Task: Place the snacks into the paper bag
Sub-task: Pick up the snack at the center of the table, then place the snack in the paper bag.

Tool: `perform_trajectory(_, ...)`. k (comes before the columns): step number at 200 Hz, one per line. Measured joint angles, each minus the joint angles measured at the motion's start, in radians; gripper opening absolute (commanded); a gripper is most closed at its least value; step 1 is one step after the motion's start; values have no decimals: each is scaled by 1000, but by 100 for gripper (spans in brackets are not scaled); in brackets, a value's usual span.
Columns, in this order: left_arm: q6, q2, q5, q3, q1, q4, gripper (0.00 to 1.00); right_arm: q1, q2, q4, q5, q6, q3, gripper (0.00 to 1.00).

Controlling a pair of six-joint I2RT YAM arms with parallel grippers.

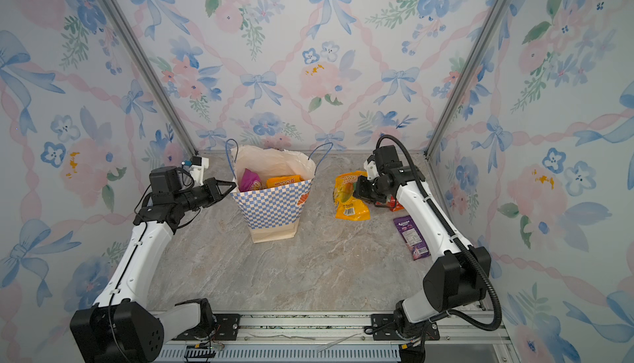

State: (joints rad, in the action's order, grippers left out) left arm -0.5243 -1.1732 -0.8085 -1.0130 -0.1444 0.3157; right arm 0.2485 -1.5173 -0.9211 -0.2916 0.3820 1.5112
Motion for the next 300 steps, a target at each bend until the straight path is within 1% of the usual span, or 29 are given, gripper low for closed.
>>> perform_trajectory(41,0,0,0,0,0,0,0,38,8,-118,61,-1,267,0)
perform_trajectory(68,0,0,0,0,0,0,0,79,1,-185,94,-3,499,0)
perform_trajectory(99,0,0,0,0,0,0,0,140,-60,-239,132,-8,784,0)
perform_trajectory(117,0,0,-1,0,0,0,0,180,-110,-248,145,-8,906,0)
perform_trajectory(134,0,0,-2,0,0,0,0,218,-160,-246,151,-8,985,0)
perform_trajectory(147,0,0,-3,0,0,0,0,245,-191,-235,151,-6,1004,0)
perform_trajectory(205,0,0,-4,0,0,0,0,354,-331,-131,156,-5,983,0)
perform_trajectory(255,0,1,-4,0,0,0,0,429,-483,-58,171,-6,1005,0)
perform_trajectory(300,0,2,-4,0,0,0,0,480,-573,-21,200,-35,1010,0)
